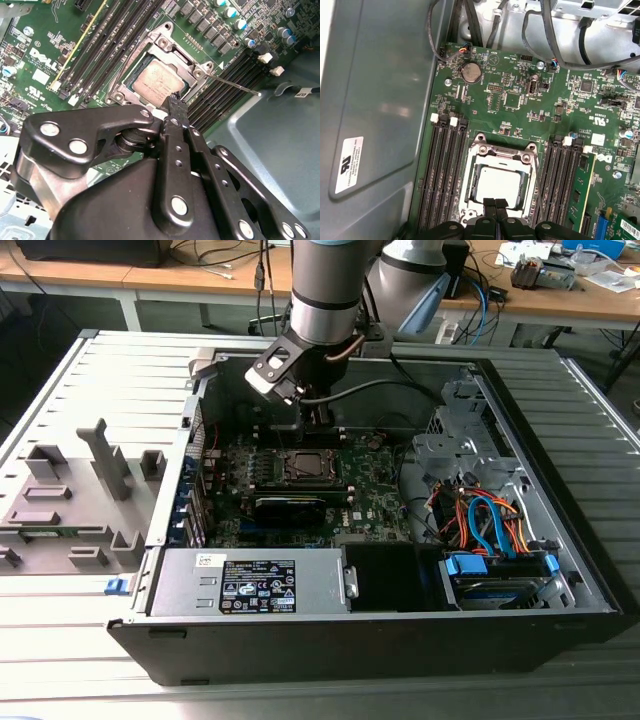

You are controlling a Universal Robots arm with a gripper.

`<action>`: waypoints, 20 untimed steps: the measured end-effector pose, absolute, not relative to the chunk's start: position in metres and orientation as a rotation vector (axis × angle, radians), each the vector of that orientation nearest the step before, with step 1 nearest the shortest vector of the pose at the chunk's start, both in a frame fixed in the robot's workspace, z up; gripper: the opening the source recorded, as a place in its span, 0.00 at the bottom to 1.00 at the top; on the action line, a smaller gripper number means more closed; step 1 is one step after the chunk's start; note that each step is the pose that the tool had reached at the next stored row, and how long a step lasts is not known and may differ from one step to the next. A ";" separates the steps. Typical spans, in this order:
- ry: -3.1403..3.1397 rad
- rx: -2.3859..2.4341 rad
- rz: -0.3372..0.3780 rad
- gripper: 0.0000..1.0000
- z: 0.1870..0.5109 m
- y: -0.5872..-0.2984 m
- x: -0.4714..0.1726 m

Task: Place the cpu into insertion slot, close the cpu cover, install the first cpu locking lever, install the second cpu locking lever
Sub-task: 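Install the first cpu locking lever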

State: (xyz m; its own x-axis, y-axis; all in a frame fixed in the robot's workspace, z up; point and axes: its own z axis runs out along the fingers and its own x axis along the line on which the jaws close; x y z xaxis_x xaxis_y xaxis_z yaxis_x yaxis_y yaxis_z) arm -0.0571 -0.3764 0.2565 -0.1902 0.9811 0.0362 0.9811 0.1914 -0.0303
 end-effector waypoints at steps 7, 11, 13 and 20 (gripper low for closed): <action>-2.409 -1.942 0.001 0.11 0.256 -0.376 -0.057; -2.433 -1.912 0.002 0.11 0.256 -0.376 -0.057; -2.449 -1.891 0.003 0.11 0.256 -0.376 -0.057; -2.486 -1.843 0.004 0.11 0.256 -0.376 -0.057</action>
